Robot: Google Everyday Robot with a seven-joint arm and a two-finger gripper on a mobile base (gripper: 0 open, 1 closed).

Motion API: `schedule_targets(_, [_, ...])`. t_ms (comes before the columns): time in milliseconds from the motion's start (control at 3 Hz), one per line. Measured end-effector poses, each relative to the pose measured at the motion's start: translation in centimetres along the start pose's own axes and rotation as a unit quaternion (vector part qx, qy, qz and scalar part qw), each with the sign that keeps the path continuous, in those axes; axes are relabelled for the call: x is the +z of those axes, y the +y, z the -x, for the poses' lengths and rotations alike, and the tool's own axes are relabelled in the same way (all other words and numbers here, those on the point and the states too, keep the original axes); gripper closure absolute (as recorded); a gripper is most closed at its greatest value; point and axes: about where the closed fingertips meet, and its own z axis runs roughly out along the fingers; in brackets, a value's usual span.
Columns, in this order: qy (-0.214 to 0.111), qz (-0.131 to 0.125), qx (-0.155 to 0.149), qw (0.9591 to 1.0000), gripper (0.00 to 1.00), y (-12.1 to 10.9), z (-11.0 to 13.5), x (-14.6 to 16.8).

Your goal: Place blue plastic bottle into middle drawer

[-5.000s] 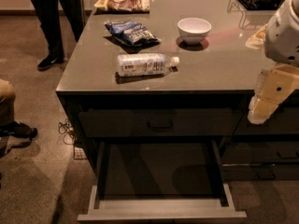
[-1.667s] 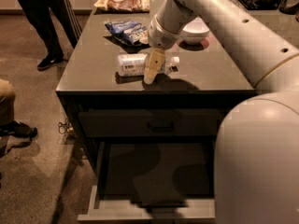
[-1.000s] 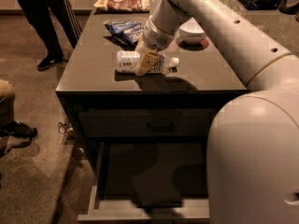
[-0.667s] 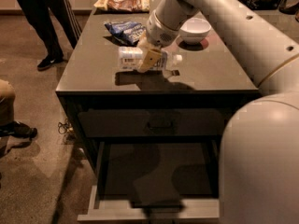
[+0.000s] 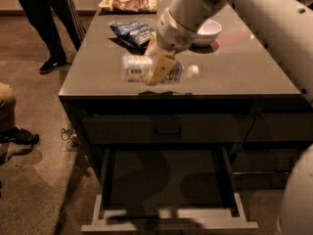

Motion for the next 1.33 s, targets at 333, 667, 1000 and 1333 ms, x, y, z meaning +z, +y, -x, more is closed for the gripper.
schedule_targets(333, [-0.015, 0.049, 0.024, 0.9984, 1.00, 4.0, 0.5, 1.2])
schedule_targets(667, [-0.015, 0.049, 0.024, 0.9984, 1.00, 4.0, 0.5, 1.2])
schedule_targets(1000, [-0.019, 0.064, 0.046, 0.9967, 1.00, 6.1, -0.5, 2.6])
schedule_targets(1333, [-0.034, 0.084, 0.091, 0.9917, 1.00, 9.9, -1.8, 5.2])
